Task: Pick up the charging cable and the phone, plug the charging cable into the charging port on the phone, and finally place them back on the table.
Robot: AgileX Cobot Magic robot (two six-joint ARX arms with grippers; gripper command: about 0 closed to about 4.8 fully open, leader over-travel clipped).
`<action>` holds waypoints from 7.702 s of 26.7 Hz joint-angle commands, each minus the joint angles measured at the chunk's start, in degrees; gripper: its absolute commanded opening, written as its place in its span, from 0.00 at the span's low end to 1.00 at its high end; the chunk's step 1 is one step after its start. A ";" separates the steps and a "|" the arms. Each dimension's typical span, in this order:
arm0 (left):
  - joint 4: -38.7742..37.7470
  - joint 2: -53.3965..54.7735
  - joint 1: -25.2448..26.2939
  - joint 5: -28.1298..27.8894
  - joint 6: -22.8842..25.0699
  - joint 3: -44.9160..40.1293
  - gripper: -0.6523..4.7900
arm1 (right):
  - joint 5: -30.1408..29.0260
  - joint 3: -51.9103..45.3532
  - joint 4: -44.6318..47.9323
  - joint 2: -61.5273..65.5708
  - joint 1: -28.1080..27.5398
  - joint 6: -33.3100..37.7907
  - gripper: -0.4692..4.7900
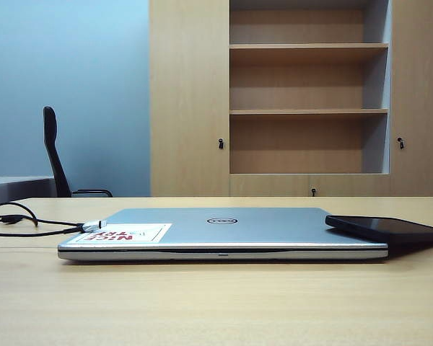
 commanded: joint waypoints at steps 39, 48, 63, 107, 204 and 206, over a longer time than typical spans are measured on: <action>3.72 30.36 -11.82 0.07 -8.85 29.62 0.11 | -10.03 36.81 0.37 32.44 0.98 3.26 0.09; 3.72 43.19 -20.15 0.07 -3.32 32.13 0.11 | -12.46 37.11 0.15 32.87 9.07 3.26 0.09; 1.40 56.22 -20.06 0.07 8.20 32.09 0.11 | -13.64 37.29 -14.21 31.41 30.69 -5.86 0.09; 16.17 73.66 -19.61 0.07 46.14 23.30 0.46 | -16.00 37.33 -22.99 28.22 35.74 -13.00 0.09; 16.81 60.65 -35.67 0.07 -8.61 23.47 0.11 | -5.01 37.33 -23.54 28.39 35.30 -2.12 0.09; 12.92 60.67 -38.03 0.07 -9.49 23.45 0.11 | -5.05 36.89 -24.98 28.72 34.47 -0.44 0.09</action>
